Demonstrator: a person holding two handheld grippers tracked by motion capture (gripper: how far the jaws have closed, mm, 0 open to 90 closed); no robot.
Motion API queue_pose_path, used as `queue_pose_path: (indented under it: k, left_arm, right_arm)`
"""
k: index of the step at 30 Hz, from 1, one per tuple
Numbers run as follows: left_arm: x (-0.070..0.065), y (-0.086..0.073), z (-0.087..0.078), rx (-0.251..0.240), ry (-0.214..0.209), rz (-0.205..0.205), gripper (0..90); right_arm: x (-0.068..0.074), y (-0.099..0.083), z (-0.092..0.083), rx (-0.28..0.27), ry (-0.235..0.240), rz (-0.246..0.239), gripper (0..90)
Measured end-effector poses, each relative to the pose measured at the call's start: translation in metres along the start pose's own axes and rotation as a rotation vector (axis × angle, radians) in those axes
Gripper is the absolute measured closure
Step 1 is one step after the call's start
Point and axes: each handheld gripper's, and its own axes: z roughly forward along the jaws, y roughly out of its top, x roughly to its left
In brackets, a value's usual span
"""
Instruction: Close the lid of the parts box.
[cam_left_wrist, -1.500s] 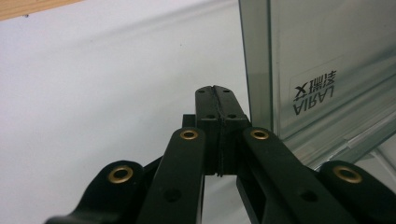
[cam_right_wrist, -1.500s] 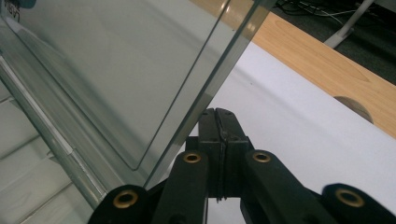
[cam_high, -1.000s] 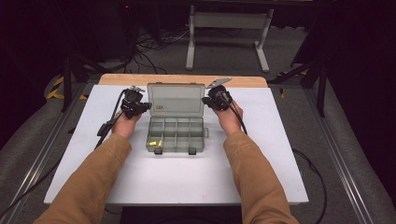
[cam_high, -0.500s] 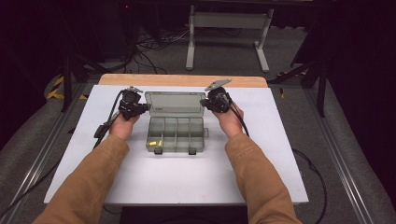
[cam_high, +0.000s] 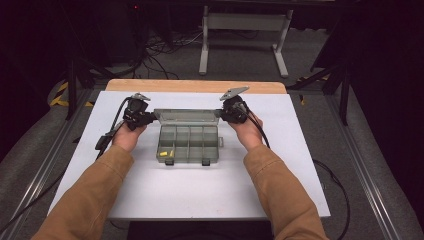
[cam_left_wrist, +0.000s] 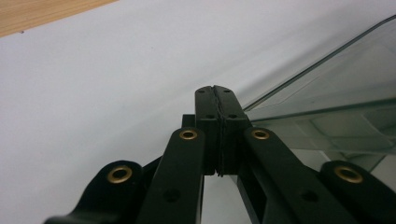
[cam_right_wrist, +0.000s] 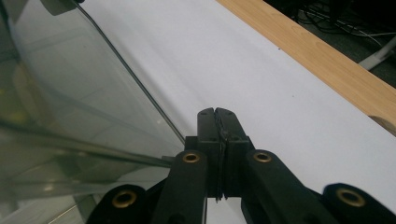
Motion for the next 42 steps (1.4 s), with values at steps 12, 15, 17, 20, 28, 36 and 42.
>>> queue_pose_path:
  k: [12,15,17,20,28,36,42]
  left_arm:
    - [-0.007,-0.005,-0.016,-0.006,-0.024,0.018,89.4]
    - [-0.010,-0.007,-0.021,-0.008,-0.038,0.028,89.4]
    - [-0.012,-0.007,-0.024,-0.006,-0.047,0.032,89.4]
    - [-0.016,-0.009,-0.029,-0.002,-0.065,0.045,89.5]
    - [-0.022,-0.013,-0.043,0.006,-0.127,0.023,89.6]
    - [-0.036,-0.017,-0.052,0.044,-0.154,0.100,89.6]
    - [-0.042,-0.021,-0.053,0.086,-0.164,0.114,89.6]
  right_arm:
    - [0.010,-0.003,-0.014,-0.027,0.048,-0.014,89.6]
    - [0.014,-0.004,-0.017,-0.028,0.057,-0.021,89.6]
    - [0.018,-0.005,-0.019,-0.024,0.066,-0.029,89.6]
    - [0.020,-0.007,-0.021,-0.022,0.081,-0.032,89.7]
    - [0.031,-0.013,-0.028,-0.013,0.120,-0.053,89.8]
    - [0.042,-0.017,-0.035,0.014,0.155,-0.046,88.5]
    - [0.049,-0.019,-0.037,0.033,0.172,-0.057,88.3]
